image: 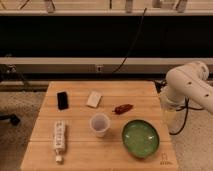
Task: Pick up the ceramic cup
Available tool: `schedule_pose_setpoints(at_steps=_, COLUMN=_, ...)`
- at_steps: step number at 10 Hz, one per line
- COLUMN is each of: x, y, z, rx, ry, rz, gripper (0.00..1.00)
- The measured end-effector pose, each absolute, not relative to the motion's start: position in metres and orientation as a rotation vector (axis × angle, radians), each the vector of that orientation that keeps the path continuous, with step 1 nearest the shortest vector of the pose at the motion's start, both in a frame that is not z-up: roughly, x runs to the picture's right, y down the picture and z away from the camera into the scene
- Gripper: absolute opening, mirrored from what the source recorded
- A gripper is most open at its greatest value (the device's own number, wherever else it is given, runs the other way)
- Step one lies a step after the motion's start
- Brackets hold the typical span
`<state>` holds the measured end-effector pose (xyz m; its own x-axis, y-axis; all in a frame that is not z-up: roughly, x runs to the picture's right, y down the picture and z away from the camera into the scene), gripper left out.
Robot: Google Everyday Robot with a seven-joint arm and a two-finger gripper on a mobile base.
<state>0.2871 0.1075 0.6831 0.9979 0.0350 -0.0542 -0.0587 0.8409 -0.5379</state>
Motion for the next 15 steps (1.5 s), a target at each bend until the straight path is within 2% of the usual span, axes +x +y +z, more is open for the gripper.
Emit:
schedule_pose_setpoints(at_steps=6, x=0.284, y=0.108, z=0.683, rx=-0.567, ry=0.048, rz=0.034, gripper=0.80)
schedule_pose_setpoints(at_steps=10, x=0.228, y=0.103, z=0.684, rx=-0.546, ry=0.056, rz=-0.096, gripper=0.80)
schedule_pose_setpoints(at_steps=15, x=0.203, y=0.103, z=0.686, rx=-0.517, ry=0.042, rz=-0.209, gripper=0.80)
